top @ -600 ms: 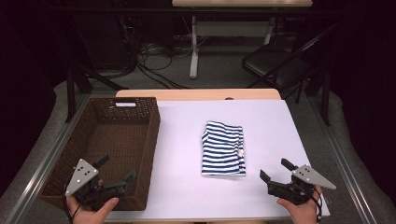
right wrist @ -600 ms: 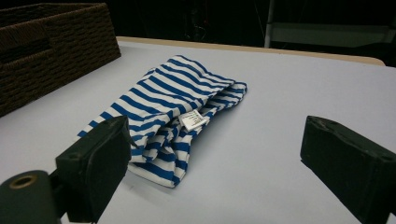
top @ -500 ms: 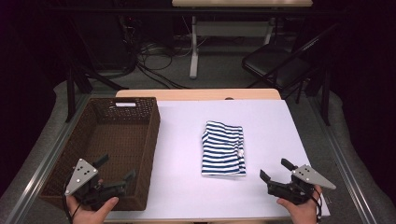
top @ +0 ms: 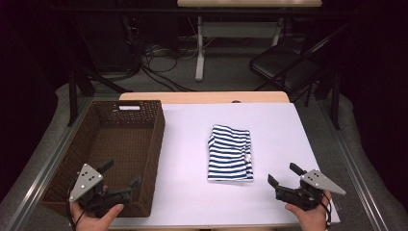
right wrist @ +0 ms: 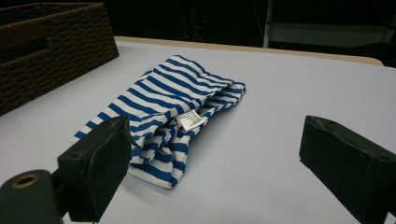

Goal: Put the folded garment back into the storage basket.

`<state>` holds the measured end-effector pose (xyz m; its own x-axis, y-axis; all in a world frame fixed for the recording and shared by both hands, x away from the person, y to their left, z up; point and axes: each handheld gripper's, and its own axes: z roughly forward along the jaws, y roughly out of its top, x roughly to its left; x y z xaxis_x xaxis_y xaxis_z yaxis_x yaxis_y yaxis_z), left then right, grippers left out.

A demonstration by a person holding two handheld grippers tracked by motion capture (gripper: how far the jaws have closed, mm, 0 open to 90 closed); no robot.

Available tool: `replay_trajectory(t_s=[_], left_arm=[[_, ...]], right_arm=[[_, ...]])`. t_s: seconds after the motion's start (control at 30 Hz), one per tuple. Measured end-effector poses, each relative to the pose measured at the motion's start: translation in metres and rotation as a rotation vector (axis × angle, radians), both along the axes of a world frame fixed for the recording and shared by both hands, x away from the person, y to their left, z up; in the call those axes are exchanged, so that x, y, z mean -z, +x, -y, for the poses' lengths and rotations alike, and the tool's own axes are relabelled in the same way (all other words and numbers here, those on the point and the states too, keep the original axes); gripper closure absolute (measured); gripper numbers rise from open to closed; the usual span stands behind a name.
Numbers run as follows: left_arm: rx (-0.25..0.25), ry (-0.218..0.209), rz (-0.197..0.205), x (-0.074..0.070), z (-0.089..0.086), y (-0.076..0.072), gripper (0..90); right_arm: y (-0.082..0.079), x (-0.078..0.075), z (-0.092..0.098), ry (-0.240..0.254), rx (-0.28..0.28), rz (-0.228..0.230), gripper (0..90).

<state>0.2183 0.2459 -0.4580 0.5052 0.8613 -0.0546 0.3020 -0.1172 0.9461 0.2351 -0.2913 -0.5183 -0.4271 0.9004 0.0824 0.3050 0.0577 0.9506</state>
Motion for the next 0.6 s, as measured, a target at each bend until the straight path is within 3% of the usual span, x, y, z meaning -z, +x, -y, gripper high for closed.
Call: replay_trajectory(t_s=[0.23,0.6], left_arm=[[0.007,-0.005,-0.003,-0.004,0.004,-0.004,0.7],[0.07,0.015,-0.011,-0.017,0.032,-0.002,0.7]], right_arm=[[0.001,0.0,-0.003,-0.001,-0.007,0.005,9.2],[0.002,0.001,-0.007,-0.003,-0.021,-0.005,9.6]])
